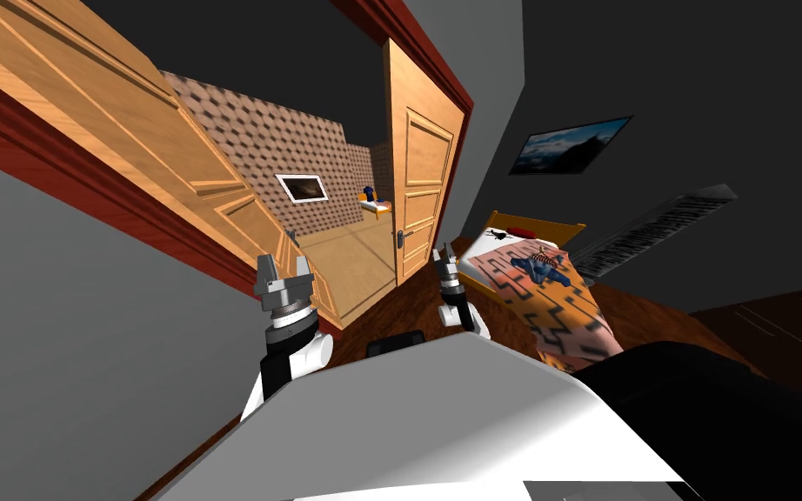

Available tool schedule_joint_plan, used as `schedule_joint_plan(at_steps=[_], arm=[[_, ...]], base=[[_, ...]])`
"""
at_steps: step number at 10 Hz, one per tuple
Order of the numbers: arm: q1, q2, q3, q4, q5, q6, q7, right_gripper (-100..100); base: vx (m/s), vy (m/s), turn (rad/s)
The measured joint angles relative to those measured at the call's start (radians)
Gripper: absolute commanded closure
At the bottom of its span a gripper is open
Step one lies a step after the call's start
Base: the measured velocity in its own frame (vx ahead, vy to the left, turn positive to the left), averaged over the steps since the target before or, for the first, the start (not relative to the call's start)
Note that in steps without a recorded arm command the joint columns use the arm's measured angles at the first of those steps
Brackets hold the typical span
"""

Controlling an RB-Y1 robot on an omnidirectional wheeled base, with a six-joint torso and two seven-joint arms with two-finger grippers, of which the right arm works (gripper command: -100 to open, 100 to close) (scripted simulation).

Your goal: Push the door open

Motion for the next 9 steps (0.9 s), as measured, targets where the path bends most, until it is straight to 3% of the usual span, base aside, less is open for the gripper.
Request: schedule_joint_plan(at_steps=[5,6,9], arm=[[-0.079,-0.021,0.011,0.126,0.022,0.000,-0.036,-100],[-0.114,-0.029,0.010,0.168,0.028,-0.002,-0.049,-100],[-0.151,-0.042,0.016,0.232,0.039,0.011,-0.074,-100]], base=[[0.054,-0.062,0.037],[0.057,-0.061,0.036],[0.050,-0.052,0.036]])
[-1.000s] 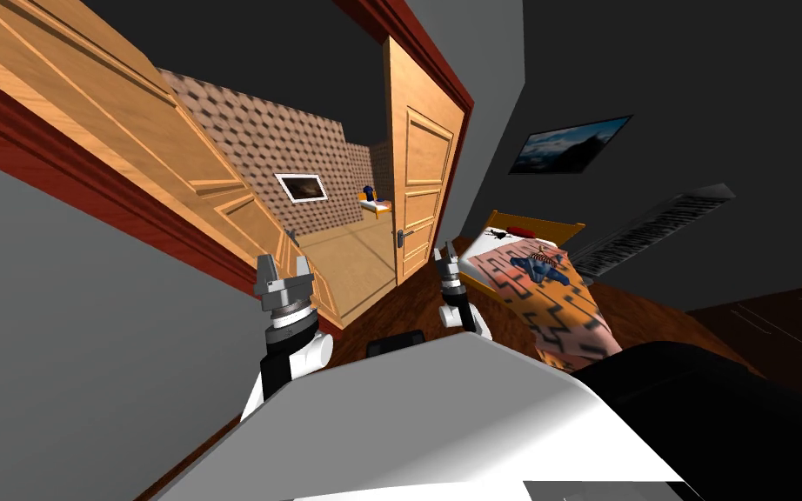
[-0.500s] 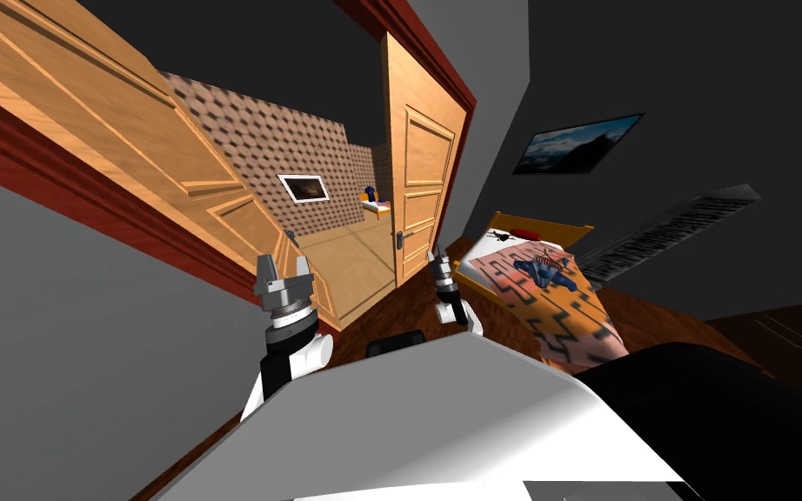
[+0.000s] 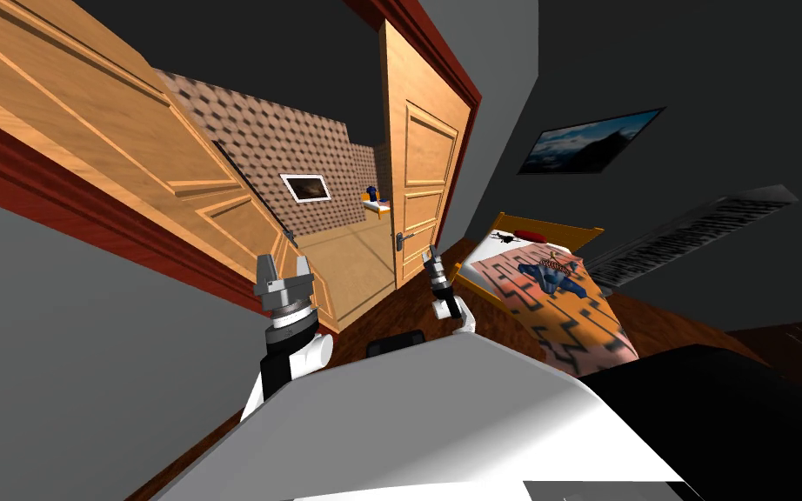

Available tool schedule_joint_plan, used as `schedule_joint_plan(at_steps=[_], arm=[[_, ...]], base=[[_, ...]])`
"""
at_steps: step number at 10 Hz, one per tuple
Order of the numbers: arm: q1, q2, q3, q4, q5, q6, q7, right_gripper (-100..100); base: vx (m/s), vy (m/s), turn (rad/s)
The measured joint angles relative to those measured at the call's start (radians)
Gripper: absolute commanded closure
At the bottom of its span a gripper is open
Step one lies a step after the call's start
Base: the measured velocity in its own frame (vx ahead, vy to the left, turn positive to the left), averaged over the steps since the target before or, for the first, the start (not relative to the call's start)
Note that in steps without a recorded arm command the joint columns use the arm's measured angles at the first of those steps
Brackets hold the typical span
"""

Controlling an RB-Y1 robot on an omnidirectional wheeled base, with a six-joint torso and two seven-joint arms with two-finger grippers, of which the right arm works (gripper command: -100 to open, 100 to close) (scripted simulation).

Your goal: Push the door open

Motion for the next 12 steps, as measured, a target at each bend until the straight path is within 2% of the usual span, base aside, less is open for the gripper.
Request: schedule_joint_plan(at_steps=[1,2,5,9,12], arm=[[-0.019,-0.005,0.003,0.024,0.005,0.000,-0.009,-100],[-0.024,-0.005,0.006,0.046,0.009,-0.004,-0.013,-100],[-0.087,-0.018,0.010,0.127,0.022,0.001,-0.037,-100],[-0.150,-0.032,0.016,0.242,0.039,-0.005,-0.066,-100],[-0.192,-0.042,0.022,0.308,0.051,0.003,-0.090,-100]], base=[[0.032,-0.049,0.030],[0.032,-0.062,0.043],[0.047,-0.053,0.035],[0.044,-0.053,0.036],[0.043,-0.056,0.037]])
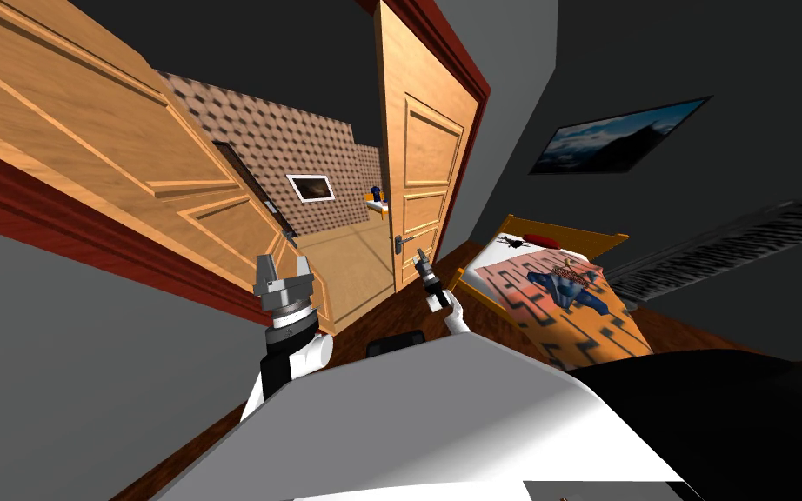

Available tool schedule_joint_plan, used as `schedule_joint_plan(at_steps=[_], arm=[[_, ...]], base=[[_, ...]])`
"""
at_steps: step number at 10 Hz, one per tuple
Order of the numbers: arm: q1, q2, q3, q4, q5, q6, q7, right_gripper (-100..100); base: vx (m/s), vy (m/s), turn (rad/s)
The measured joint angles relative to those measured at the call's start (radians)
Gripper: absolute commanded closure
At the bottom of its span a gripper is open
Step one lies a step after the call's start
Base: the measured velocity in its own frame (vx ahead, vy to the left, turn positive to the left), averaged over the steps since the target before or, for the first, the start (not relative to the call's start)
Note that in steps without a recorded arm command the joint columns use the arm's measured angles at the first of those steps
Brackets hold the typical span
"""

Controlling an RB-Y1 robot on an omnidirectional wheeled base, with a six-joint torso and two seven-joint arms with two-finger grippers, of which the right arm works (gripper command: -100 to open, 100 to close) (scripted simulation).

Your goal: Push the door open

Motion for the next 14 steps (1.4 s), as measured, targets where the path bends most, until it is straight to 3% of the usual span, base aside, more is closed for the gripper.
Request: schedule_joint_plan(at_steps=[3,8,12,14], arm=[[-0.061,-0.013,0.002,0.095,0.012,-0.008,-0.024,-100],[-0.134,-0.032,0.011,0.215,0.032,0.001,-0.065,-100],[-0.219,-0.045,0.017,0.339,0.052,-0.002,-0.099,-100],[-0.243,-0.052,0.022,0.387,0.061,0.002,-0.116,-100]], base=[[0.043,-0.058,0.039],[0.041,-0.053,0.037],[0.049,-0.071,0.043],[0.045,-0.067,0.029]])
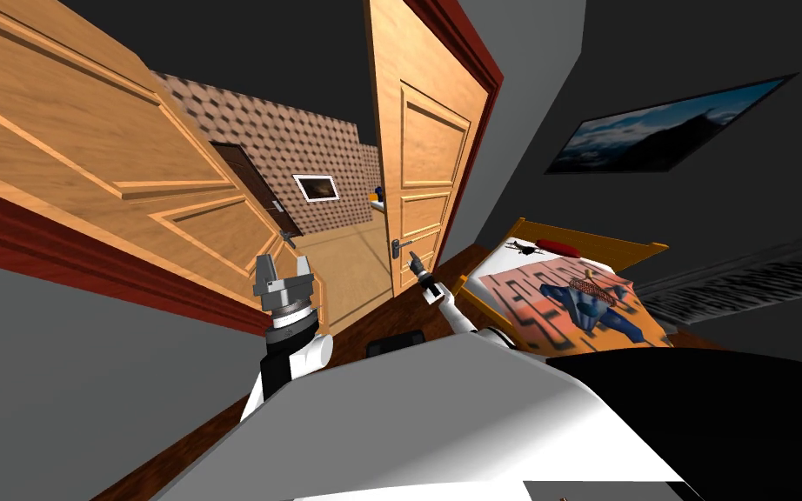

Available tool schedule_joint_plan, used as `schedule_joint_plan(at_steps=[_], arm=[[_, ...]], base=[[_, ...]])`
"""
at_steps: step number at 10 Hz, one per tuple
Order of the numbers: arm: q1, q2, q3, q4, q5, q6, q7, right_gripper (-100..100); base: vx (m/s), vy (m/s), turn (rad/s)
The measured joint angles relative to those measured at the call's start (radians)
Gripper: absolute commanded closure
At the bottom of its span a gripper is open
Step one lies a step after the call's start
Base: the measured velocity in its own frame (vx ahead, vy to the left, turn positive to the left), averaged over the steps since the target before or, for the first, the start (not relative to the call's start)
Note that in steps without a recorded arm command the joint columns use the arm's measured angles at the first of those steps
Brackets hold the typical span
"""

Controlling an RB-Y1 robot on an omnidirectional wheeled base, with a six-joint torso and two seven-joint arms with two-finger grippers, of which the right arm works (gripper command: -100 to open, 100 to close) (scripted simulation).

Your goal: Push the door open

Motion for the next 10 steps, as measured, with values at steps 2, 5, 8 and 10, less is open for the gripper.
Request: schedule_joint_plan(at_steps=[2,5,8,10], arm=[[-0.028,-0.003,0.004,0.045,0.008,0.004,-0.012,-100],[-0.068,-0.013,0.006,0.122,0.016,-0.001,-0.032,-100],[-0.129,-0.025,0.013,0.214,0.032,0.002,-0.061,-100],[-0.155,-0.031,0.015,0.260,0.038,0.004,-0.075,-100]], base=[[0.035,-0.047,0.031],[0.032,-0.053,0.031],[0.057,-0.089,0.044],[0.030,-0.060,0.033]])
